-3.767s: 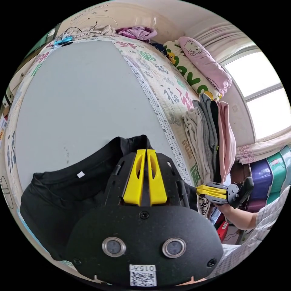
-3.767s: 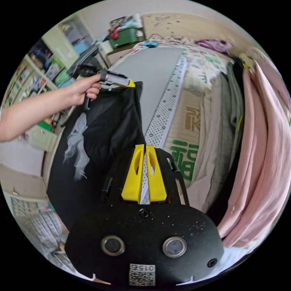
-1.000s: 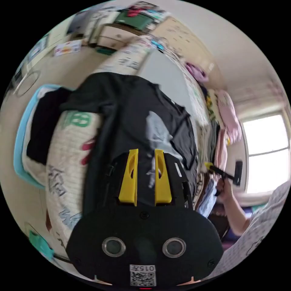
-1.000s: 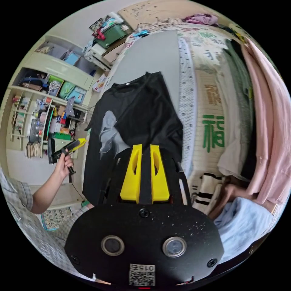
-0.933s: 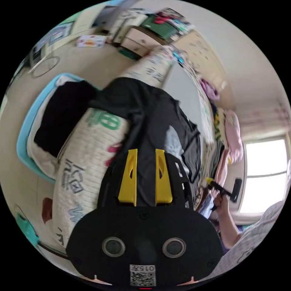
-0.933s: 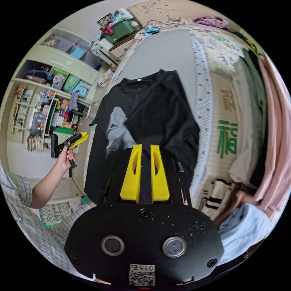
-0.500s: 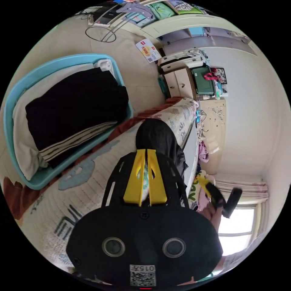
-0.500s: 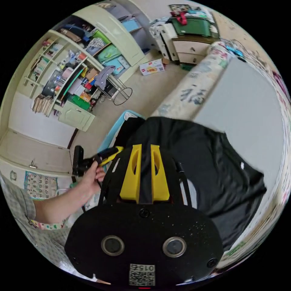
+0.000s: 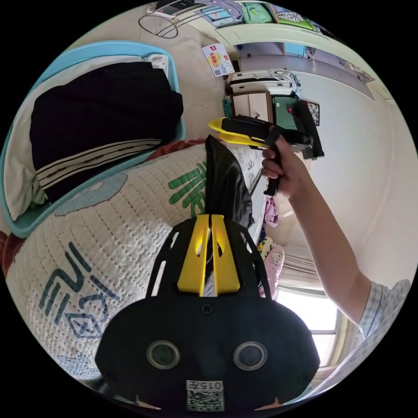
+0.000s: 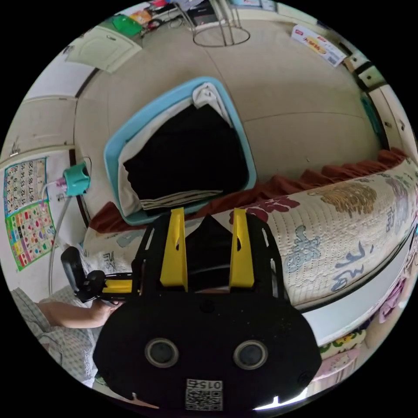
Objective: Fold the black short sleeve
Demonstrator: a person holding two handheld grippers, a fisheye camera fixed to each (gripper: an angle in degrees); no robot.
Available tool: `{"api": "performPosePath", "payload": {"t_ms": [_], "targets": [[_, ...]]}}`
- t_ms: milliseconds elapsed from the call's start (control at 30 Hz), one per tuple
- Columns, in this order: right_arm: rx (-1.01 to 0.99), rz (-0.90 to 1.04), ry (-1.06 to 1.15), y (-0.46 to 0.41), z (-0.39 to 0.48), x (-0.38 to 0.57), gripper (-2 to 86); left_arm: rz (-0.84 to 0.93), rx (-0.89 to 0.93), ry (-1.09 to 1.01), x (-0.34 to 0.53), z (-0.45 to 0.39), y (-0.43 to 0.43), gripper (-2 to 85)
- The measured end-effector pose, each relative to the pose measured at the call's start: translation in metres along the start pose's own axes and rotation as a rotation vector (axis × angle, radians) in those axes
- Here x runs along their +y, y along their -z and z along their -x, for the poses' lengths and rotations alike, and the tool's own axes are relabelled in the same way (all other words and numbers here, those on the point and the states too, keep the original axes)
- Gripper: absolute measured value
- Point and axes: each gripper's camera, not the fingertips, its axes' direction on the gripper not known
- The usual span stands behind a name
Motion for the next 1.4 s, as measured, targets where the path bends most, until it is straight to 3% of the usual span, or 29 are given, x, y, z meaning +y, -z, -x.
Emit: {"api": "performPosePath", "payload": {"t_ms": [133,233,400,567,667,900,1067,1200,1300,1400], "targets": [[-0.026,0.109,0.014,-0.004,-0.004,-0.011,8.4,0.008,-0.014,-0.019,0.0,0.001,0.004,-0.7],[-0.021,0.079,0.017,0.01,-0.004,-0.001,0.6,0.008,-0.032,-0.022,0.002,-0.002,0.009,-0.7],[-0.048,-0.177,-0.009,0.066,-0.01,0.058,-0.9,-0.062,-0.089,-0.122,0.01,-0.027,0.032,-0.7],[-0.112,-0.525,-0.114,0.119,-0.029,0.21,-1.0,-0.041,-0.126,-0.388,0.03,-0.076,0.04,-0.6],[-0.162,-0.596,-0.232,0.107,-0.042,0.301,-1.0,0.031,-0.141,-0.559,0.057,-0.102,0.028,-0.6],[-0.23,-0.567,-0.484,0.013,-0.051,0.436,-0.8,0.258,-0.255,-0.809,0.134,-0.122,-0.034,0.1],[-0.187,-0.516,-0.758,-0.042,-0.053,0.502,1.4,0.532,-0.27,-0.931,0.179,-0.124,-0.074,3.2],[-0.195,-0.59,-0.743,-0.036,-0.031,0.525,5.9,0.483,-0.315,-0.981,0.174,-0.14,-0.058,4.9],[-0.192,-0.601,-0.602,-0.031,0.0,0.51,7.4,0.36,-0.402,-0.966,0.147,-0.155,-0.046,5.2],[-0.074,-0.583,-0.615,-0.031,0.012,0.499,9.5,0.37,-0.376,-0.882,0.123,-0.165,-0.053,5.8]]}}
